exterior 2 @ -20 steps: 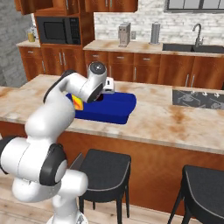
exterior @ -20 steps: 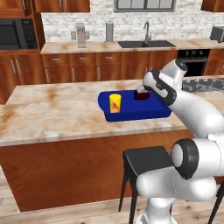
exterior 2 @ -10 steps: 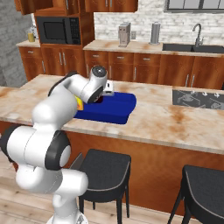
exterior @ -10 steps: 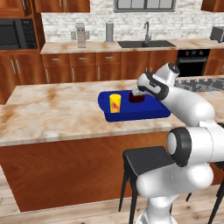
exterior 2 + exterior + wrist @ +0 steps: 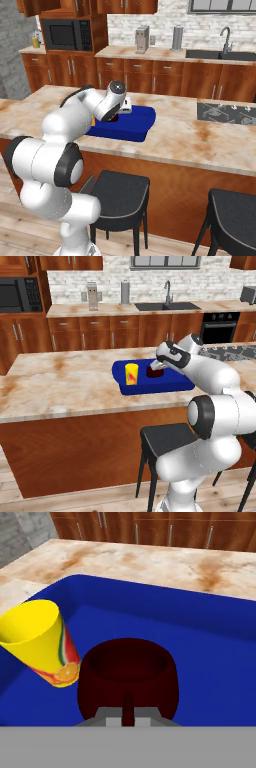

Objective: There is a tray on the dining counter. Grab the cup, mug, and pitcher and place them on the tray. The pitcher may be placed next to the tray if it cannot fit the tray.

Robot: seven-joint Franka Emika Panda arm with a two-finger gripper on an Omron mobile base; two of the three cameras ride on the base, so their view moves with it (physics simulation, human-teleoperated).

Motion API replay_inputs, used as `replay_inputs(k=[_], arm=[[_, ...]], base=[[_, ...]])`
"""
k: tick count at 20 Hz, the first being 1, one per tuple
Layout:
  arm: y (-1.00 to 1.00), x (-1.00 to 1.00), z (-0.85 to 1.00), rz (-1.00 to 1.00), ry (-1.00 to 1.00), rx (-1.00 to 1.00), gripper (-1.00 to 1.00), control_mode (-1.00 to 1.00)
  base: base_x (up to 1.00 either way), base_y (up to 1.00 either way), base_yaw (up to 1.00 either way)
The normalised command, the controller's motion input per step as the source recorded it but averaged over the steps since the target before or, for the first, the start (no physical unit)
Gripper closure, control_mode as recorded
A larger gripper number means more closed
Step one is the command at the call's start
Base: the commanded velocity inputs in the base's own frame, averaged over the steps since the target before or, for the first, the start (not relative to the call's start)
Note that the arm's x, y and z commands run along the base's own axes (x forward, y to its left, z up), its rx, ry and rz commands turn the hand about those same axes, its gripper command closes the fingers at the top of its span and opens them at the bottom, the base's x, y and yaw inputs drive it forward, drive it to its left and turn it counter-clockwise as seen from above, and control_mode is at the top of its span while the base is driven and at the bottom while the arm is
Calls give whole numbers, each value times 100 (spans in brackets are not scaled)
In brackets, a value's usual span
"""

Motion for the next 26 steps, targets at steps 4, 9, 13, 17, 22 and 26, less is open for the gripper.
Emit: replay_inputs(k=[4, 9, 13, 17, 22, 26], arm=[[0, 0, -20, 3, 0, 0, 100, -100], [0, 0, -18, 2, 2, 0, 100, -100], [0, 5, -3, 0, 5, 0, 100, -100], [0, 30, 0, 0, 0, 0, 100, -100], [0, 40, 0, 0, 0, 0, 100, -100], [0, 39, 0, 0, 0, 0, 100, -100]], base=[[0, 0, 0], [0, 0, 0], [0, 0, 0], [0, 0, 0], [0, 0, 0], [0, 0, 0]])
